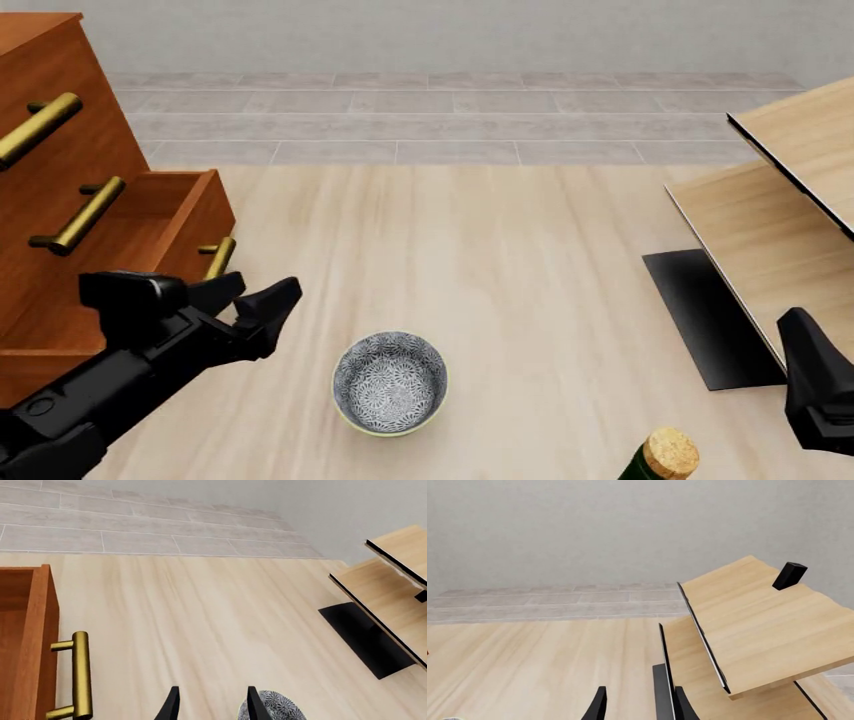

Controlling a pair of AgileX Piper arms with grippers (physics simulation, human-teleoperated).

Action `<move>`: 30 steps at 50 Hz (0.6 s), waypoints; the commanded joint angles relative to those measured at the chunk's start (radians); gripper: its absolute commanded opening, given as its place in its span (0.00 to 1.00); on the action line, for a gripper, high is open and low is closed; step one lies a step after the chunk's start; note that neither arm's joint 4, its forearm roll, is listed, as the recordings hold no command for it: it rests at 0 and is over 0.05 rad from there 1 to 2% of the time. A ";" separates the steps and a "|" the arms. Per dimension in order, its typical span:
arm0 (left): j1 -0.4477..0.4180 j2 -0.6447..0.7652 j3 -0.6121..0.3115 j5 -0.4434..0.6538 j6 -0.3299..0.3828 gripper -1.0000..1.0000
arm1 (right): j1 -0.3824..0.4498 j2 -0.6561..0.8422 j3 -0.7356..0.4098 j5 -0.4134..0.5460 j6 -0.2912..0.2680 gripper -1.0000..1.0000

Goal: Close the bottom drawer of the cabinet.

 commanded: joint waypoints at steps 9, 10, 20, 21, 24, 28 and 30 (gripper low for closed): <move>0.018 0.161 0.008 -0.104 -0.052 1.00 | -0.003 0.001 -0.002 0.003 0.001 1.00; 0.022 0.169 0.009 -0.110 -0.054 1.00 | -0.003 0.000 -0.002 0.003 0.001 1.00; 0.068 0.218 0.028 -0.166 -0.048 1.00 | -0.005 0.000 -0.003 0.004 0.000 1.00; 0.071 0.220 0.031 -0.170 -0.046 1.00 | -0.006 0.000 -0.002 0.003 0.001 1.00; 0.079 0.244 0.039 -0.194 -0.044 1.00 | -0.006 0.000 -0.003 0.004 0.001 1.00; 0.086 0.260 0.047 -0.212 -0.043 1.00 | -0.006 0.000 -0.002 0.002 -0.001 1.00; 0.091 0.271 0.051 -0.223 -0.043 1.00 | -0.006 0.000 -0.002 0.002 -0.001 1.00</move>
